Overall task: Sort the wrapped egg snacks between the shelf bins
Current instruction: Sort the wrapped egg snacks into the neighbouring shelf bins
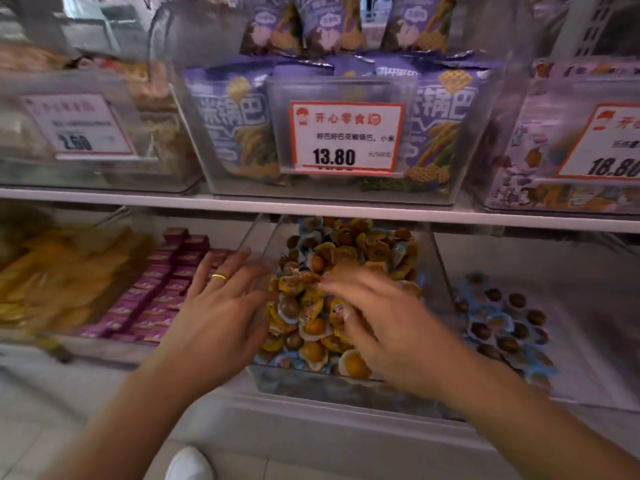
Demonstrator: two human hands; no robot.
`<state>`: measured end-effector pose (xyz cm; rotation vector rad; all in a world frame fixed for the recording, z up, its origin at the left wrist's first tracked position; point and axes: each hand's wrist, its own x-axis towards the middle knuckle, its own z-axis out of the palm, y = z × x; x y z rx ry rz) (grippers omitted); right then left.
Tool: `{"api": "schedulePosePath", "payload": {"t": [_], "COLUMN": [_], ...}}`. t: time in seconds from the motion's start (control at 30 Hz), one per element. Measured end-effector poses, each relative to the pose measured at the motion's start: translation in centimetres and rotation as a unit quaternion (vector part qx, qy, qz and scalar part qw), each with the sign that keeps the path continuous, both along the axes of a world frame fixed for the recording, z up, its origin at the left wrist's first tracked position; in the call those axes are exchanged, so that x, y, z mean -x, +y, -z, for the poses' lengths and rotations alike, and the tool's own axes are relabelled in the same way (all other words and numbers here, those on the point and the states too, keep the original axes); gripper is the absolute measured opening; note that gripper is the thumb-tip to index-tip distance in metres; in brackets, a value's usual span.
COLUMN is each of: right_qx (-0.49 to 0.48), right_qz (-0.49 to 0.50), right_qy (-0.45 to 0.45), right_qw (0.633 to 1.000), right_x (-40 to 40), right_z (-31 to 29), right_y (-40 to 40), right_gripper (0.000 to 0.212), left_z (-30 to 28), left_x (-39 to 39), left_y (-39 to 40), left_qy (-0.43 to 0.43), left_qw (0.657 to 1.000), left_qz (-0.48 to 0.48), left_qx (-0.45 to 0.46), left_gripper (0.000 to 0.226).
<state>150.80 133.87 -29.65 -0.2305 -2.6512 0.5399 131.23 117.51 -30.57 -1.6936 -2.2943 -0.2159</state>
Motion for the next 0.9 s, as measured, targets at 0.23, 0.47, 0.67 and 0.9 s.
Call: {"api": "schedulePosePath", "payload": {"t": [0.23, 0.47, 0.67, 0.9], "right_qx": [-0.076, 0.017, -0.096, -0.08], "right_qz": [-0.017, 0.084, 0.096, 0.083], "right_qy": [-0.098, -0.082, -0.145, -0.146], "right_qw": [0.992, 0.993, 0.98, 0.983], "right_x": [5.4, 3.7, 2.8, 2.1], "right_z": [3.5, 2.4, 2.6, 2.2], "right_y": [-1.7, 2.8, 3.8, 3.7], "right_gripper": [0.049, 0.025, 0.032, 0.03], "left_z": [1.2, 1.4, 1.6, 1.1], "left_x": [-0.5, -1.2, -2.4, -2.7], "left_y": [0.9, 2.6, 3.0, 3.0], "left_qy": [0.035, 0.061, 0.067, 0.02], "left_qw": [0.999, 0.998, 0.997, 1.0], "left_qz": [0.0, 0.002, 0.022, 0.014], "left_qx": [0.017, 0.027, -0.032, 0.015], "left_gripper": [0.052, 0.043, 0.031, 0.028]}}
